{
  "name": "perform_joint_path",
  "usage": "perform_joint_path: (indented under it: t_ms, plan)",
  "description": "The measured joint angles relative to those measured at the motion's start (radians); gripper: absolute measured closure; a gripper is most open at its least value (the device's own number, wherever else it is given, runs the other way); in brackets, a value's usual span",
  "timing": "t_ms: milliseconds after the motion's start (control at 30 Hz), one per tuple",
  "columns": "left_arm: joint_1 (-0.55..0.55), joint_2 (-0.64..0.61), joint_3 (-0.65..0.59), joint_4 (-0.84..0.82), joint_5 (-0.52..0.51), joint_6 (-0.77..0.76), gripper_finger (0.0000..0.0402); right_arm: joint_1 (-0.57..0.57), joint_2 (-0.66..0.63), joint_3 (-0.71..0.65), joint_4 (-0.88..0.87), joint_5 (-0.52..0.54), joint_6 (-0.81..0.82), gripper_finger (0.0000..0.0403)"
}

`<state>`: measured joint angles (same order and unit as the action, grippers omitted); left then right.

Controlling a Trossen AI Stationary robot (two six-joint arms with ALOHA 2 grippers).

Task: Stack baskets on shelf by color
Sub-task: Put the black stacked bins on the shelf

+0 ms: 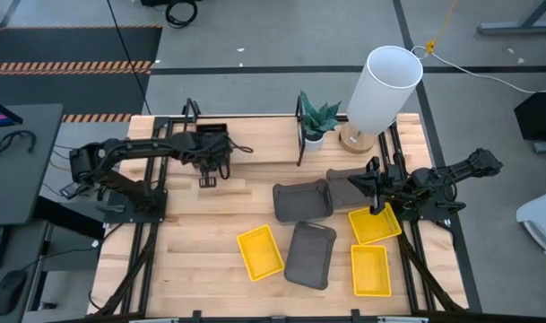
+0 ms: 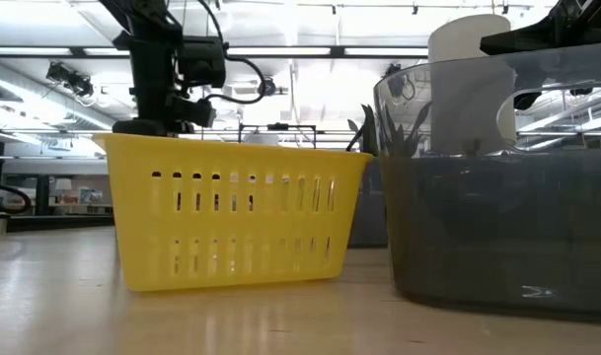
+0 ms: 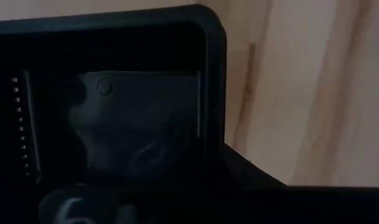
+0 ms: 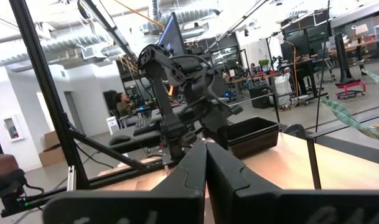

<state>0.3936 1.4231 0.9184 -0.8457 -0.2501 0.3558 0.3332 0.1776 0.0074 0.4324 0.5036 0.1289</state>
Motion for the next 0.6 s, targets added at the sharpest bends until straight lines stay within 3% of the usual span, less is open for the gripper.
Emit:
perform_joint_path:
  t_ms: [600]
  plan:
    - [0.076, 0.001, -0.004, 0.005, 0.0, 0.038, 0.0378, 0.0, 0.0, 0.0, 0.0, 0.0, 0.0, 0.0391]
